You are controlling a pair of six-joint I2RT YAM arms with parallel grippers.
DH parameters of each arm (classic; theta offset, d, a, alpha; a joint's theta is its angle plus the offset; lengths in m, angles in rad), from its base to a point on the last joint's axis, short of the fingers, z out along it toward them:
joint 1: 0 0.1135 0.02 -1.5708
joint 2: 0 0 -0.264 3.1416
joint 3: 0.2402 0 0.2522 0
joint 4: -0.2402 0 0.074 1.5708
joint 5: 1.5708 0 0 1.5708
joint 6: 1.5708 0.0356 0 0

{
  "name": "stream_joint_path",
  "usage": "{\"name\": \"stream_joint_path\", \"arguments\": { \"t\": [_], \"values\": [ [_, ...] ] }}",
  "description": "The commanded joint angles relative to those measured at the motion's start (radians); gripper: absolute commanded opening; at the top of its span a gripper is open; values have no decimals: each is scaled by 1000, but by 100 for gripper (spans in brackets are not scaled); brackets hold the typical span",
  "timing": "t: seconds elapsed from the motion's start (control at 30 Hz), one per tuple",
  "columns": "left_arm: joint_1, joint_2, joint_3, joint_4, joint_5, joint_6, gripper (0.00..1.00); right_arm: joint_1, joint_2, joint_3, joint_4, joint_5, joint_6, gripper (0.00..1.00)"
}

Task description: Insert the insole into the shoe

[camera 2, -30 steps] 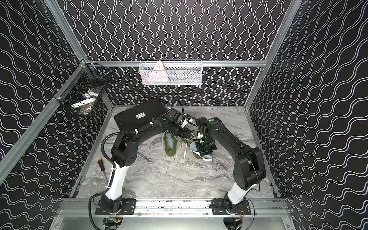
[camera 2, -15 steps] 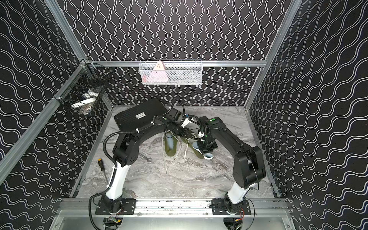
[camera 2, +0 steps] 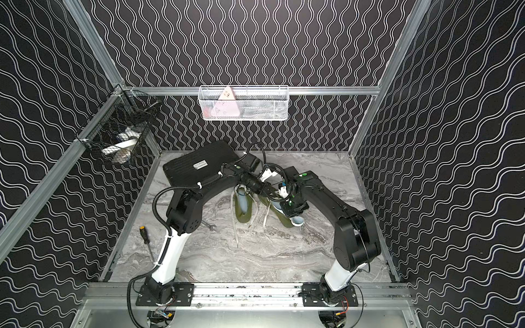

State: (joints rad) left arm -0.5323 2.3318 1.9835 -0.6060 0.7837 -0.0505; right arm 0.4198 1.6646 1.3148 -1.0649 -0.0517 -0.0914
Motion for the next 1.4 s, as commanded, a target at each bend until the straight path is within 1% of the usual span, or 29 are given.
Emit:
{"name": "stream_joint_path", "arguments": {
  "t": [0.0,0.1,0.23,0.33,0.5,0.7,0.9,0.97,1.03,1.13,1.23,1.37],
  "values": [
    [-1,7,16,-4,76,15,0,4,-5,-8,51,47,-45,13],
    [0,19,32,-20,91,21,0,10,-17,-22,81,51,-60,13],
    [-1,36,59,-37,101,24,0,16,-12,-29,88,88,-71,13],
    [0,48,73,-32,129,10,0,22,-16,-52,126,66,-86,13],
    [-1,49,64,-10,138,-11,0,30,-12,-63,174,58,-80,13],
    [-1,57,60,-6,141,-18,0,30,-72,-129,241,17,-111,14],
    [0,51,51,13,141,-37,0,29,-6,-122,260,47,-102,13],
    [-1,53,59,4,148,-35,0,28,-27,-148,269,43,-85,14],
    [0,60,69,-10,148,-27,0,30,-87,-222,316,27,-89,14],
    [-1,65,82,-28,146,-20,0,28,-158,-286,389,-7,-100,17],
    [1,70,91,-38,153,-28,0,28,-164,-283,400,-34,-109,18],
    [1,56,71,-12,156,-46,0,28,-133,-270,397,-27,-112,17]
  ]
}}
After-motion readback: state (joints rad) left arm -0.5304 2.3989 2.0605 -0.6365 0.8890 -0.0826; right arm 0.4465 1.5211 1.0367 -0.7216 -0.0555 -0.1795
